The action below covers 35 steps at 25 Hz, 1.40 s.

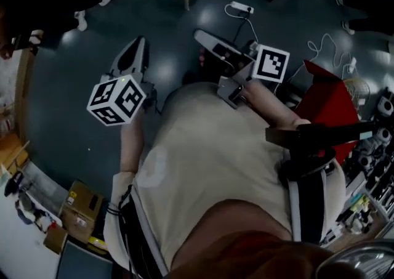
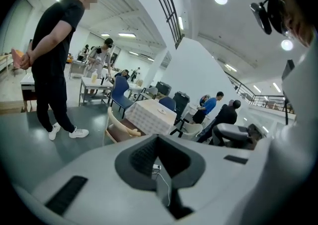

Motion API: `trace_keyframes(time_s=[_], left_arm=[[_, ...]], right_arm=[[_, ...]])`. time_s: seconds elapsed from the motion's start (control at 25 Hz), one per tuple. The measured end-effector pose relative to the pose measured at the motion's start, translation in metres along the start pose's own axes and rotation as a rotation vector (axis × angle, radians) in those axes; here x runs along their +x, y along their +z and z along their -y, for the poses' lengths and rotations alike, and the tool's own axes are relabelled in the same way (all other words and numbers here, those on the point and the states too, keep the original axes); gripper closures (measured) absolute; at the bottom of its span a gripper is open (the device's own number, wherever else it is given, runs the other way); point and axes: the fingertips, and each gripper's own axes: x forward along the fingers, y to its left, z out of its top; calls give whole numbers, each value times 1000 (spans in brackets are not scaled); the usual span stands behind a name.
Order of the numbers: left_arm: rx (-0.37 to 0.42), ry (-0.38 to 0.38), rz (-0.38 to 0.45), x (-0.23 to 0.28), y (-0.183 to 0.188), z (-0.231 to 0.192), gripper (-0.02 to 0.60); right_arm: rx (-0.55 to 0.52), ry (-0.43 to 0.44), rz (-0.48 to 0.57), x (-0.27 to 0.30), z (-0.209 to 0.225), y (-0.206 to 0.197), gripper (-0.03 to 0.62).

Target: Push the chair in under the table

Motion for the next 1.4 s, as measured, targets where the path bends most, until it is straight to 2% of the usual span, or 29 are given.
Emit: trace_keyframes(time_s=[0.12,0.24,0.36,0.52,0.64,0.76,0.88,1.12,1.4], left_arm=[[-3,13,-47,30,2,7,575],[41,-54,-133,54,-8,38,575],[109,-101,-185,94,-11,75,575],[171,-113,-198,117,-16,108,575],[187,-106,-197,122,-22,129,575],[193,-90,-199,148,-19,146,575],[205,-94,-219,168,-12,147,575],[283,-80,-237,175,-8,150,575],[272,-57,-269,176,-10,132,575]], right_arm=[[75,-14,5,-2,21,22,582],[154,-56,51,-28,33,28,582],[178,-40,90,-55,49,56,582],[201,-25,141,-87,57,73,582],[218,-7,158,-111,54,79,582],[219,4,140,-128,64,104,582],[186,-11,126,-127,73,119,582],[73,-30,138,-126,70,138,583],[161,-2,161,-124,73,139,582]])
